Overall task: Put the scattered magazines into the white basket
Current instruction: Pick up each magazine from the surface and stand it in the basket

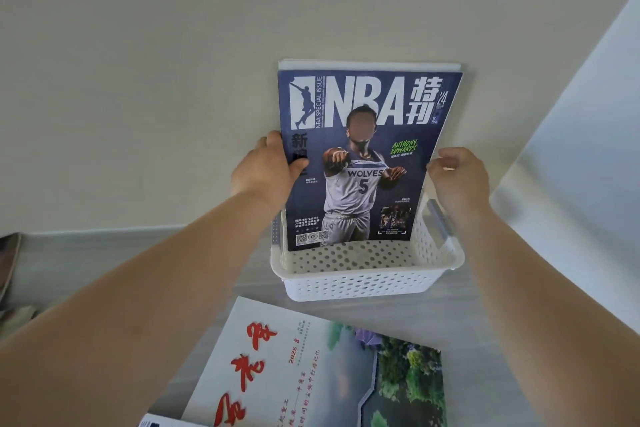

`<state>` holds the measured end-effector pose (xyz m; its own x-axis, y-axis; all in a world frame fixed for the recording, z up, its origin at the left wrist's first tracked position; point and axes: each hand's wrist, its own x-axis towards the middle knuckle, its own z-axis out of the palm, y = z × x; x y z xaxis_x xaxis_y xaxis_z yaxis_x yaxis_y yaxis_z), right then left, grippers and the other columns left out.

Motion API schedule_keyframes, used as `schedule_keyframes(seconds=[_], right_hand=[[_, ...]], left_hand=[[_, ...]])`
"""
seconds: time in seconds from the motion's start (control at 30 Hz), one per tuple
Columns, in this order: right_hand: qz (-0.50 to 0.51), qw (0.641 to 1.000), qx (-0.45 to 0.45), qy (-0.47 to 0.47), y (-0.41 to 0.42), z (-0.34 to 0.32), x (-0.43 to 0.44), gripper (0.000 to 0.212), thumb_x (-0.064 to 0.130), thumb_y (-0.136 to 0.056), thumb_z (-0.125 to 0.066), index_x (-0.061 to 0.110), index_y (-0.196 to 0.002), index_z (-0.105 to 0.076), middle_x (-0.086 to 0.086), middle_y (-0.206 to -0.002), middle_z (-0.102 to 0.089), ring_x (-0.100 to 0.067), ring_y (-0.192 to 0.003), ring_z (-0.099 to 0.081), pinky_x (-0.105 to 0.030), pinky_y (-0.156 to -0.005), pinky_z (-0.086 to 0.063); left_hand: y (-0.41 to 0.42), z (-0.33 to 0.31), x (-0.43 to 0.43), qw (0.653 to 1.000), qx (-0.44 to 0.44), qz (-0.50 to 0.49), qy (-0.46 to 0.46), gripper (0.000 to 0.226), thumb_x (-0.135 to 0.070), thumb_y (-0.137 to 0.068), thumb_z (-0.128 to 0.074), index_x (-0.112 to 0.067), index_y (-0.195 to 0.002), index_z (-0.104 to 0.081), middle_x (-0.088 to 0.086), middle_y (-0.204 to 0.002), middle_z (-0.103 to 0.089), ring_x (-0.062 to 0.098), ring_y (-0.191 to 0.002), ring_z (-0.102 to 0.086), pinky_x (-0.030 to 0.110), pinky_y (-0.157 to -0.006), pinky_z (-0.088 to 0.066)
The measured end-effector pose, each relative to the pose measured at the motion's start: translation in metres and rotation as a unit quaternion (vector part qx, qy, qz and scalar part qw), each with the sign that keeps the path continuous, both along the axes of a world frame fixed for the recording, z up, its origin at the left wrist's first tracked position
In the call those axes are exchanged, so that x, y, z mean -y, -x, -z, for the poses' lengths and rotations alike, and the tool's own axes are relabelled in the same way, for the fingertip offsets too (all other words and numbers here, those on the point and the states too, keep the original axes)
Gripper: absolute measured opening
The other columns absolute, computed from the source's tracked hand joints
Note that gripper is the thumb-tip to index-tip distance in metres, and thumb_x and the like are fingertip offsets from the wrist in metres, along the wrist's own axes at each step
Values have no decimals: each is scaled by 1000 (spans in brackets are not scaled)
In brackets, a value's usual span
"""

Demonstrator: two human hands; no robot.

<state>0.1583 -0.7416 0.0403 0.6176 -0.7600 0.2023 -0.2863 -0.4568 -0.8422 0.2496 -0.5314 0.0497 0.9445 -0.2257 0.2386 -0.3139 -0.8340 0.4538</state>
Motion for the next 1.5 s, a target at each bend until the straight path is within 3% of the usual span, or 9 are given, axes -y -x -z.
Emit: schedule_keyframes(seconds=[0.2, 0.33, 0.57, 0.7, 0.87, 1.07, 1.2, 1.4, 1.5], right_hand=[[-47, 999, -9, -18, -2, 10, -9, 37, 5, -83, -49, 10, -120, -51, -9, -120, -61, -24, -101, -58, -30, -85, -42], [-68, 997, -43, -4, 8, 12, -16, 49, 10, -87, -51, 12, -134, -36, -9, -135, -50, -27, -121, -48, -33, -97, -37], [-62, 997, 32, 45, 71, 21, -70, 54, 6, -82, -54, 9, -133, -35, -13, -139, -42, -30, -127, -39, -44, -108, -33], [-60, 993, -52, 86, 127, 57, -138, 55, 13, -82, -58, 10, -133, -37, -12, -140, -41, -27, -132, -32, -42, -110, -28], [-297, 907, -279, 111, 179, 112, -223, 67, 45, -90, -37, 25, -143, 0, 3, -155, 3, -17, -142, 7, -28, -108, 12], [-373, 870, -293, 132, 188, 108, -255, 63, 37, -90, -43, 26, -142, -10, 4, -153, -15, -13, -142, -9, -29, -114, 0], [-361, 880, -291, 104, 185, 98, -252, 64, 30, -87, -52, 22, -141, -18, 1, -148, -29, -16, -136, -24, -31, -113, -16], [-366, 880, -282, 109, 199, 109, -256, 62, 26, -89, -51, 23, -141, -18, 6, -153, -18, -10, -141, -11, -27, -114, -2], [-360, 888, -274, 81, 201, 110, -255, 63, 25, -87, -54, 24, -141, -19, 6, -152, -19, -11, -141, -10, -29, -114, 0]], left_hand=[[-10, -5, -4, 998, 18, -2, -67, 45, -45, -83, -52, -8, -108, -46, 13, -105, -64, 33, -96, -59, 32, -65, -37], [-6, -6, -9, 999, -40, 24, -24, 48, -46, -81, -54, -12, -113, -44, 8, -113, -62, 30, -102, -57, 32, -69, -38], [57, 23, -68, 994, -47, 59, 73, 48, -36, -83, -56, -16, -125, -45, 4, -135, -45, 23, -125, -41, 36, -101, -32], [112, 59, -138, 989, -146, 21, 7, 41, -31, -84, -54, -20, -123, -48, 0, -141, -37, 20, -133, -29, 36, -109, -23], [184, 97, -213, 967, -252, -31, -31, 46, -33, -86, -52, -23, -130, -41, 0, -147, -29, 20, -134, -28, 36, -110, -25], [252, 117, -262, 952, -275, -26, -133, 69, -39, -86, -47, -25, -142, -8, -4, -155, -6, 13, -142, -7, 33, -116, -5], [249, 105, -255, 957, -280, -65, -47, 80, -32, -79, -61, -24, -141, -12, 3, -147, -30, 22, -136, -27, 39, -111, -23], [220, 92, -251, 926, -356, -122, 25, 75, -25, -72, -68, -16, -134, -27, 11, -125, -56, 31, -114, -52, 45, -101, -40], [209, 84, -256, 901, -419, -95, 53, 47, -16, -75, -67, -6, -117, -48, 14, -111, -63, 27, -94, -60, 35, -87, -49]])
